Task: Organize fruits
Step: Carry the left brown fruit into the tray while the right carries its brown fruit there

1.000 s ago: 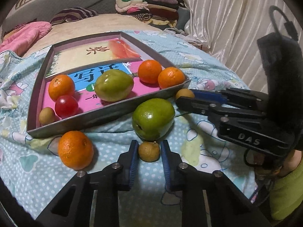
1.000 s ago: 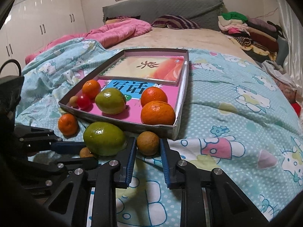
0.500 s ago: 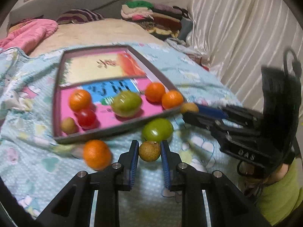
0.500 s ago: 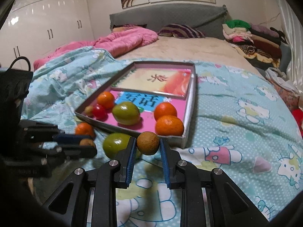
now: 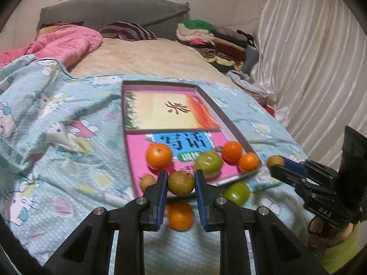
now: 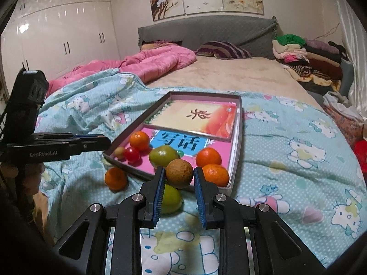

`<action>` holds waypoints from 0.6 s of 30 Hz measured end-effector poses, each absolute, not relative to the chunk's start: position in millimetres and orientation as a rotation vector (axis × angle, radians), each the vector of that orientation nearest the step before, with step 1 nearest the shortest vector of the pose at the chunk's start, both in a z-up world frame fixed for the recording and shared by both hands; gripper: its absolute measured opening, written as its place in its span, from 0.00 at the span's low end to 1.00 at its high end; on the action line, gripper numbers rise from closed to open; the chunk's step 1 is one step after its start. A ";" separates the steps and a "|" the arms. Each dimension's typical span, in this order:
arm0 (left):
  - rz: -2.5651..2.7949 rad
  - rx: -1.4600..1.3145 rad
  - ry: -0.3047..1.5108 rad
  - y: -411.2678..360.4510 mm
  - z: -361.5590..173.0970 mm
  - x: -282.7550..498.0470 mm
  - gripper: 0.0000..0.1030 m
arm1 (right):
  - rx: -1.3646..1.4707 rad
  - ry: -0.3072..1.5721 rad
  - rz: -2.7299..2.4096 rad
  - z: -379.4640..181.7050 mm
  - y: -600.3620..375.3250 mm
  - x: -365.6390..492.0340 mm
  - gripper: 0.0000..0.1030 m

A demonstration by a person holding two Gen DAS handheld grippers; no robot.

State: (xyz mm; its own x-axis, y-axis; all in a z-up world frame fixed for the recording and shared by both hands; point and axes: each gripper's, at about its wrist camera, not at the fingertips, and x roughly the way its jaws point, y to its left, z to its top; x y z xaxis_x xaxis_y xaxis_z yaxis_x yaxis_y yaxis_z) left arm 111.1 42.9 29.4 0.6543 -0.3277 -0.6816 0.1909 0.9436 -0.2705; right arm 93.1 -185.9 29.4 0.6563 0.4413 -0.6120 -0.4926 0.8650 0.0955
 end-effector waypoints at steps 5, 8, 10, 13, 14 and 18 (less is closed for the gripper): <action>-0.246 -0.209 0.797 63.4 30.0 118.1 0.23 | -0.080 0.661 0.533 34.3 -182.3 100.2 0.25; -0.233 -0.221 0.804 69.0 26.6 122.2 0.23 | -0.090 0.663 0.539 35.7 -176.1 106.7 0.25; -0.232 -0.212 0.802 67.2 25.4 124.1 0.23 | -0.097 0.664 0.545 36.3 -172.0 110.7 0.25; -0.233 -0.202 0.811 62.7 22.0 128.4 0.23 | -0.106 0.666 0.556 38.0 -164.4 118.2 0.25; -0.231 -0.198 0.815 61.6 20.7 130.4 0.23 | -0.108 0.667 0.561 38.6 -161.1 121.6 0.25; -0.221 -0.172 0.819 56.6 16.6 136.7 0.23 | -0.113 0.671 0.583 38.3 -151.1 129.0 0.25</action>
State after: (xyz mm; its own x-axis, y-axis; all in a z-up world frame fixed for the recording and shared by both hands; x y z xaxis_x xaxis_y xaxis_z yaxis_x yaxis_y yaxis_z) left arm 136.7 56.6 16.6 0.6622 -0.2603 -0.7027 0.1282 0.9633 -0.2360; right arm 129.0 -151.1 38.3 0.6310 0.4724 -0.6154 -0.5433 0.8353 0.0841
